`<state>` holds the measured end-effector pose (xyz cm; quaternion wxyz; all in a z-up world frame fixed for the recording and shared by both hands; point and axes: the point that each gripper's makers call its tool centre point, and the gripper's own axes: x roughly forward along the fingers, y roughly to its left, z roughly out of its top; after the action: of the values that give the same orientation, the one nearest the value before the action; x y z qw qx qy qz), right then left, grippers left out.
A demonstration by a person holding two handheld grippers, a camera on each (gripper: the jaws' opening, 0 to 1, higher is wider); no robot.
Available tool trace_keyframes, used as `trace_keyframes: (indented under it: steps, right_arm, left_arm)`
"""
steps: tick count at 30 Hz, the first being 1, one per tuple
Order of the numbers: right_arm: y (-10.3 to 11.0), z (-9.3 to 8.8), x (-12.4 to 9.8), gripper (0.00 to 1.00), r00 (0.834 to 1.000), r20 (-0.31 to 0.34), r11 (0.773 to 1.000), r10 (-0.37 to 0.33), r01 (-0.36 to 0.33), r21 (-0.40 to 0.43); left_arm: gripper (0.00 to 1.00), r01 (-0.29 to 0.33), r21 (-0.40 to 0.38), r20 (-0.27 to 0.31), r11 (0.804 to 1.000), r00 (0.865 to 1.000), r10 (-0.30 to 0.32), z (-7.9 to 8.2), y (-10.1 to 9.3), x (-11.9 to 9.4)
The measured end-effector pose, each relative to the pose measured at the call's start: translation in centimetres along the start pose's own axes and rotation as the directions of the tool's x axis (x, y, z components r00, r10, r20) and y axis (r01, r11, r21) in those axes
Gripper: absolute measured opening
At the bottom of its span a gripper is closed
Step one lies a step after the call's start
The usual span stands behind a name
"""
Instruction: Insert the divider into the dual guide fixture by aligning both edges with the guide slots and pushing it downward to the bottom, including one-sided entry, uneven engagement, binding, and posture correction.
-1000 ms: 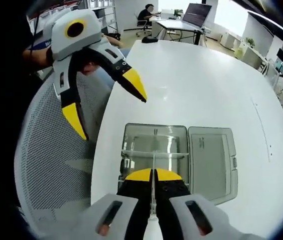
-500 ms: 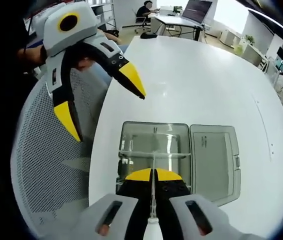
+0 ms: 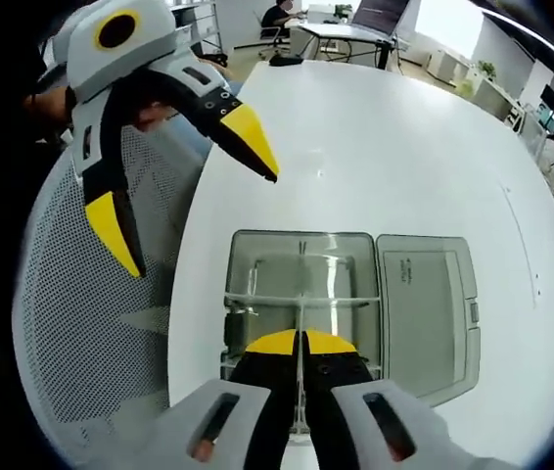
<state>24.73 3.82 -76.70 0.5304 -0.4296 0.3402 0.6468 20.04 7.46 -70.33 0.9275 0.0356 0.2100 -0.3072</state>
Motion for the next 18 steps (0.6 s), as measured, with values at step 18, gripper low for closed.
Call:
trace_keyframes:
  steps: [18]
  right_arm:
    - [0.1,-0.5,1.4,0.00,0.998,-0.052,1.000,-0.017,0.017,-0.009]
  left_arm:
    - [0.55,-0.002,-0.005,-0.014,1.000,1.000,0.002,-0.2,0.0,0.0]
